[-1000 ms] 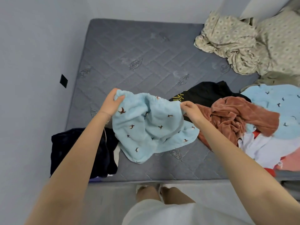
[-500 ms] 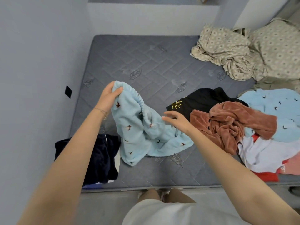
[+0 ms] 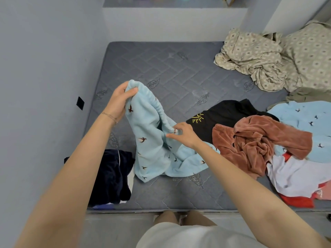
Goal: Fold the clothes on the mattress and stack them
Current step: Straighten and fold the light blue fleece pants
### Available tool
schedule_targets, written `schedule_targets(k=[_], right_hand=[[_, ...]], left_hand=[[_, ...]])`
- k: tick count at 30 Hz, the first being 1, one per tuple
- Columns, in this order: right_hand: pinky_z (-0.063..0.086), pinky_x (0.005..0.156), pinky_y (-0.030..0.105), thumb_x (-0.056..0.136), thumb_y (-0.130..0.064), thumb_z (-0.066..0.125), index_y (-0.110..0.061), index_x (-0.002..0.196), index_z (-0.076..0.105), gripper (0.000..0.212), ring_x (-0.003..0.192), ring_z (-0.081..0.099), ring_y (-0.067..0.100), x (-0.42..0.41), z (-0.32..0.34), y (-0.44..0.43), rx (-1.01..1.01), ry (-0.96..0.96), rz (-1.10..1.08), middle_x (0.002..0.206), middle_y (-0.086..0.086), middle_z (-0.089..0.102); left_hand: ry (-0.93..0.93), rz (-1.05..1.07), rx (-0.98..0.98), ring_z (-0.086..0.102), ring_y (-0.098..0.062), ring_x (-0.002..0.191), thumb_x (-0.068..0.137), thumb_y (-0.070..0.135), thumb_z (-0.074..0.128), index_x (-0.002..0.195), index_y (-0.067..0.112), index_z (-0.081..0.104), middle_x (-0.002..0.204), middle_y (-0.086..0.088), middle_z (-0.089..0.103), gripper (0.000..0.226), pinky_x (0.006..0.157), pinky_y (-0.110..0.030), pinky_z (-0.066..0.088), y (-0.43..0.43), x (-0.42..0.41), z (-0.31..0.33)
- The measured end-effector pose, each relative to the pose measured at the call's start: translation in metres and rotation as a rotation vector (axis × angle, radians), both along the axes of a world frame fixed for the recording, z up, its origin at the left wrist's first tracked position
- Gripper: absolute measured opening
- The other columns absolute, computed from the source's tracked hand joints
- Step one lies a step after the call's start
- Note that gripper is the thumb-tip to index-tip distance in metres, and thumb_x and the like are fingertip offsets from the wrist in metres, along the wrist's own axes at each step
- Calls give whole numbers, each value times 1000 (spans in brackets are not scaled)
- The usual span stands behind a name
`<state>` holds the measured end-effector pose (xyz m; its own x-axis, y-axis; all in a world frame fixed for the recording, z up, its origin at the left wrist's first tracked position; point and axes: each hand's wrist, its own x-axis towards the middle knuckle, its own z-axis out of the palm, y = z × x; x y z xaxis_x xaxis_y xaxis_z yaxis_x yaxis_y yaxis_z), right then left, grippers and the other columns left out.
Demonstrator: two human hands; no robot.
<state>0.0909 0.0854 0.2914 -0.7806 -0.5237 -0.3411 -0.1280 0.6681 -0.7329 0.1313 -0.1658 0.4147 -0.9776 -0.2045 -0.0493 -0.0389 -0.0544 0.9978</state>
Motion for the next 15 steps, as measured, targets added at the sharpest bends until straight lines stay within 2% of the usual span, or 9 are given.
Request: schedule_targets(k=[1,2,3,5,8,12,15], right_hand=[[38,92,33,82,-47,74,-17,90,67,32,108,44,22,-3,1,2,6,25,-11,109,8,57],[38,77,31,80,-47,76,-13,72,61,38,88,45,20,-6,3,5,-15,49,-33,88,8,55],[31,64,31,79,-46,78,-11,60,49,49,72,39,18,-9,5,10,-40,69,-54,70,7,44],[23,55,32,78,-47,78,-12,57,35,59,57,30,18,-16,10,22,-45,106,-66,59,7,29],[24,56,33,80,-44,78,-10,60,38,56,55,30,16,-27,16,40,10,138,-64,59,8,32],[24,55,30,80,-42,78,-14,62,37,53,58,29,13,-40,27,53,-12,109,-231,60,0,34],[26,54,28,81,-42,77,-13,68,40,48,59,33,13,-56,42,54,-24,91,-329,63,-1,36]], left_hand=[[7,32,3,62,-8,92,89,23,58,95,20,63,92,9,66,8,80,-22,50,-2,-1,1],[13,68,4,62,-8,92,89,23,58,95,20,63,92,8,66,8,80,-23,50,-5,-2,1],[17,104,4,62,-8,92,88,24,59,95,21,63,93,7,66,8,81,-24,50,-8,-3,1],[22,163,-12,61,-9,94,87,25,59,94,21,62,96,5,65,9,83,-25,50,-17,-3,-2],[22,242,-30,61,-9,94,88,24,60,94,23,62,99,2,63,7,83,-25,50,-29,-2,-6],[-34,386,-123,59,-12,99,95,17,56,94,28,59,109,-2,61,11,91,-28,49,-40,-4,-15],[-91,444,-226,57,-8,94,96,19,55,92,30,55,101,5,59,12,86,-24,47,-43,-6,-24]])
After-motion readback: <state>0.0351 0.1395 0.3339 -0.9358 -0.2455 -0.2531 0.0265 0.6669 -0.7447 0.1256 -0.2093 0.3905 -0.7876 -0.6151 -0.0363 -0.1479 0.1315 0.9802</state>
